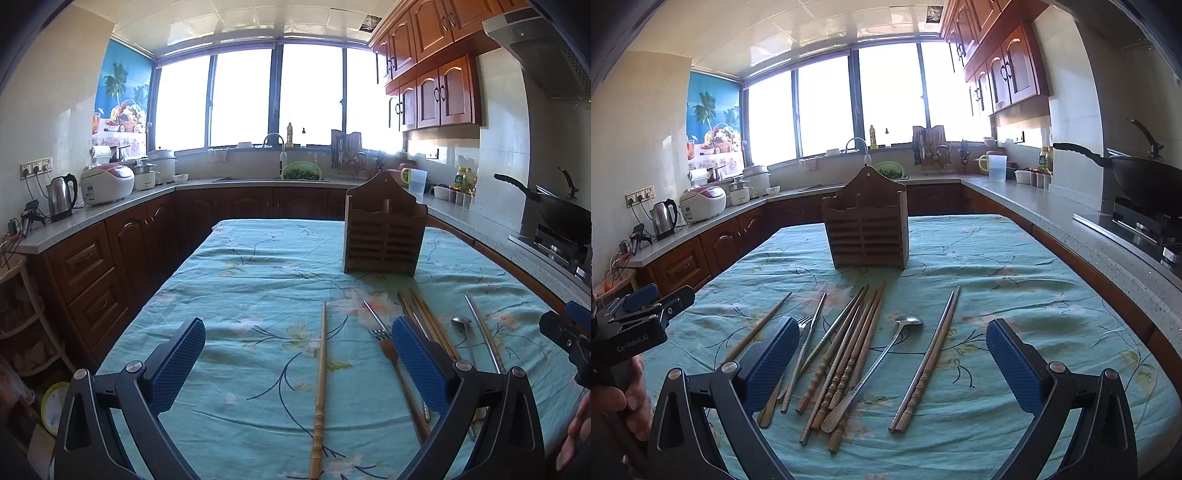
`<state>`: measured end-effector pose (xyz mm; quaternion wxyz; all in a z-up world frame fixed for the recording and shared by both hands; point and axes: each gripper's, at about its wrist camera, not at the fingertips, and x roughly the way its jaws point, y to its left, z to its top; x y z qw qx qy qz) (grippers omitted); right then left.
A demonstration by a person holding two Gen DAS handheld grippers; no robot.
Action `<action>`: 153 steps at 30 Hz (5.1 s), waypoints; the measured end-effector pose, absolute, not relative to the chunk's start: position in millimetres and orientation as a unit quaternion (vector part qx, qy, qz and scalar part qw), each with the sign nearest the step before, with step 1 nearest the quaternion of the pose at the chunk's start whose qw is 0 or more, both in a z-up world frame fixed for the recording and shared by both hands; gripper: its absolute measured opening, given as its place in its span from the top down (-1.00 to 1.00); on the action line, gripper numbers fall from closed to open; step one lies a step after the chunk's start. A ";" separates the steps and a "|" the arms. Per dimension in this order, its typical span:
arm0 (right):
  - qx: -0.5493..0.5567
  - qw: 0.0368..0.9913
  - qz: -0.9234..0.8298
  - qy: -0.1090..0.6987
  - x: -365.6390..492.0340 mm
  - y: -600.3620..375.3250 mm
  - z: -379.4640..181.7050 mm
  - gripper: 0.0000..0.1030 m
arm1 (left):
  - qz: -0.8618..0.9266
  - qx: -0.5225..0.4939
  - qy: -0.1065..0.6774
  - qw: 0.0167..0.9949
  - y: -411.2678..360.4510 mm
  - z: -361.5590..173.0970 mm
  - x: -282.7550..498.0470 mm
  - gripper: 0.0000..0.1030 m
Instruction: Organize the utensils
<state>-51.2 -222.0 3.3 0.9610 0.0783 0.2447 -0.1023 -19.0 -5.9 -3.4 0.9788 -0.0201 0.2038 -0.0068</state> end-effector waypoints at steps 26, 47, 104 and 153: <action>0.083 0.964 -0.095 0.233 -55.7 -217.1 7.3 -0.98 | -0.010 -0.024 0.196 0.980 -1.8 1.6 -17.4 -0.97; 0.085 0.965 -0.089 0.231 -54.1 -216.5 8.7 -0.98 | -0.012 -0.023 0.194 0.981 -4.7 0.0 -21.6 -0.97; 0.353 0.824 0.015 0.443 73.5 -308.8 -89.4 0.95 | -0.227 -0.148 0.492 0.827 -30.9 -58.5 211.6 0.54; 0.196 0.952 -0.026 0.235 135.2 -330.7 91.8 0.96 | -0.263 -0.208 0.264 0.904 33.2 100.7 244.0 1.00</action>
